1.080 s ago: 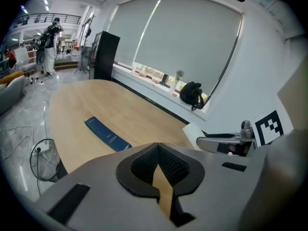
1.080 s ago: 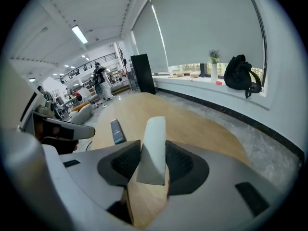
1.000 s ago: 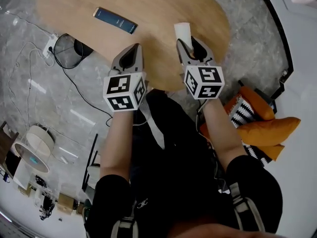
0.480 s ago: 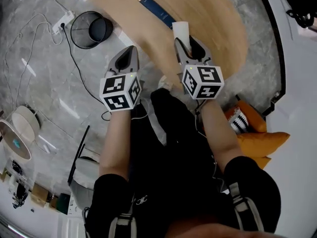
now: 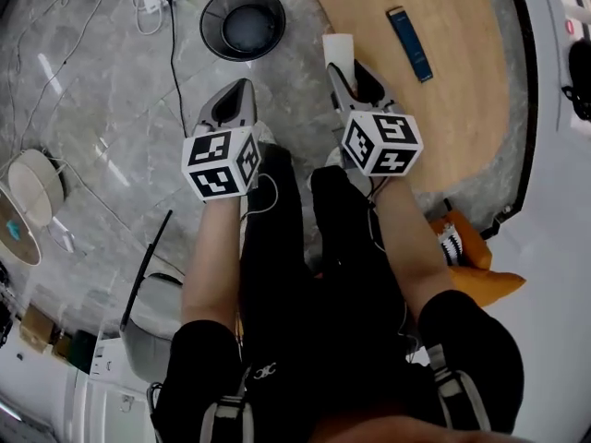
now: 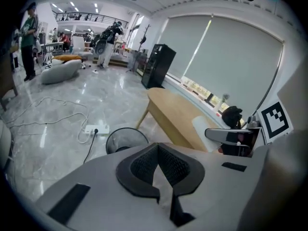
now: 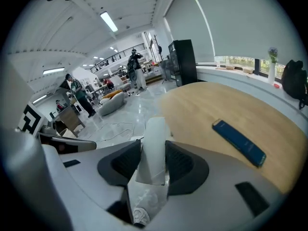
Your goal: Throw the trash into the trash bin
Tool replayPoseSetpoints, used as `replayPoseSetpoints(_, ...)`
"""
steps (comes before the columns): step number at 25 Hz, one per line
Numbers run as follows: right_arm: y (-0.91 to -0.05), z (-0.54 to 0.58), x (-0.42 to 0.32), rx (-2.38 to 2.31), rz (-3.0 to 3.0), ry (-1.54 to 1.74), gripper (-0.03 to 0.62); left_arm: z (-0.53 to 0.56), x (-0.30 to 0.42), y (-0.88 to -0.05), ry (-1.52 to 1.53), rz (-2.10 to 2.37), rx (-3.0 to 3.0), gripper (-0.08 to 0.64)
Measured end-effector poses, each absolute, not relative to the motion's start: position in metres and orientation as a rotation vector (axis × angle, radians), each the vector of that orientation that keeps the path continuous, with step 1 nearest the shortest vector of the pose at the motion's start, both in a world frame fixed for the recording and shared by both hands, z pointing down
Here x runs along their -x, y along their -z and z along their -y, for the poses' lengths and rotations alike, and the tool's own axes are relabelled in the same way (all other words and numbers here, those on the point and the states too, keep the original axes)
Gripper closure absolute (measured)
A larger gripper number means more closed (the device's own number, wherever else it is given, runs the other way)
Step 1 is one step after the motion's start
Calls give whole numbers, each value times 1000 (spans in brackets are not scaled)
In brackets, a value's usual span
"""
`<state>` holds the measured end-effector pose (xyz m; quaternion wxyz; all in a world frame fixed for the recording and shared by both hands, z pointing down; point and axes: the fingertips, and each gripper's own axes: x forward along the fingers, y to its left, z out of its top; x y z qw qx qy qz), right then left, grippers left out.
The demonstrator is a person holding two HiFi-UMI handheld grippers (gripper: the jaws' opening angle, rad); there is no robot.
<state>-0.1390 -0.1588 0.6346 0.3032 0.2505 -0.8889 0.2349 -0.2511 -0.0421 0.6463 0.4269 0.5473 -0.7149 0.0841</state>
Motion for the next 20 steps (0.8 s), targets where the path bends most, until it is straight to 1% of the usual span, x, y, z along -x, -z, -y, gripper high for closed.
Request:
replayPoseSetpoints(4, -669, 138, 214, -604, 2344, -640, 431, 18, 312, -673, -197, 1789, -1326, 548)
replayPoseSetpoints(9, -728, 122, 279, -550, 2290, -699, 431, 3, 355, -707, -189, 1763, -1296, 548)
replayPoseSetpoints(14, -799, 115, 316, -543, 2186, -745, 431, -9, 379, -726, -195, 1742, -1289, 548)
replayPoseSetpoints(20, -885, 112, 337, -602, 2063, -774, 431, -33, 398, -762, -183, 1719, -1255, 548)
